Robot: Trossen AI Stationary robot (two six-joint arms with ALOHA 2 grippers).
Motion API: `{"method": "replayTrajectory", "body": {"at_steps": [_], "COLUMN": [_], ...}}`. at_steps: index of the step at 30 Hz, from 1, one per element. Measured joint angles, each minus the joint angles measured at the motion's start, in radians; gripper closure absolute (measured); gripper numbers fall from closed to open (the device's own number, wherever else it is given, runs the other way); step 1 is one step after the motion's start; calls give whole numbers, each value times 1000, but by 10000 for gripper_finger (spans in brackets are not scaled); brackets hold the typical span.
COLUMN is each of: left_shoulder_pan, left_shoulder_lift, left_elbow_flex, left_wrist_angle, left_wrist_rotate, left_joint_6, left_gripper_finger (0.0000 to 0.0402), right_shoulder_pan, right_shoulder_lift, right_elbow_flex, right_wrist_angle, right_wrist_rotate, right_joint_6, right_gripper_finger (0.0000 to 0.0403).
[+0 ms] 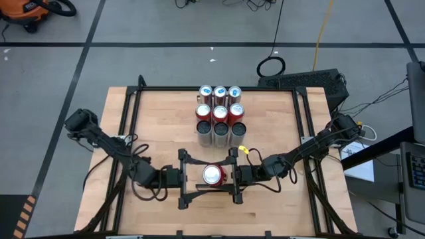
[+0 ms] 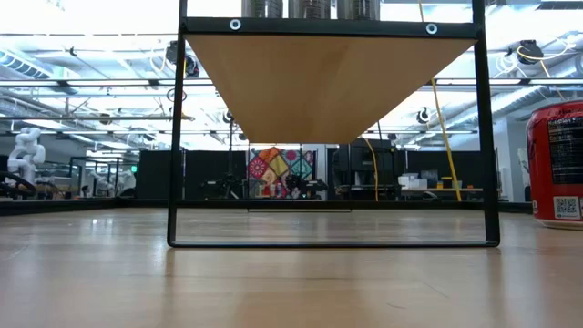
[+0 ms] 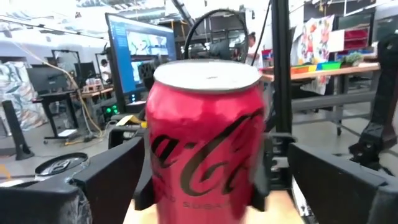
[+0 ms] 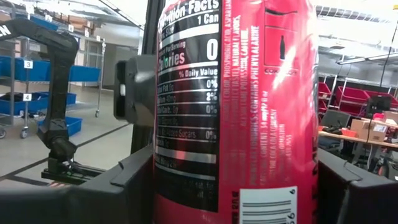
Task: Place canned beverage on shelf
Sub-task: Put the top red black soda can on the shelf
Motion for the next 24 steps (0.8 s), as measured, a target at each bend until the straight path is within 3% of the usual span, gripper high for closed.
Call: {"method": "replayTrajectory", "body": {"at_steps": [16,24], "left_shoulder_pan": [73,81], "left_shoulder_lift": [24,44], "left_elbow_flex": [0,0], "left_wrist_angle": [52,60], "left_wrist_rotate": [147,151], "left_joint_6": [-4,-1], "left_gripper_finger": [5,55], "right_shoulder_pan": [-8,-17], "right_shoulder_lift": [0,0], "right_elbow_flex": [0,0], "right_wrist_angle": [-6,-16], "right_wrist_rotate": [-3,-6], "right_joint_6": [6,35], "right_gripper_finger": [135,135]}}
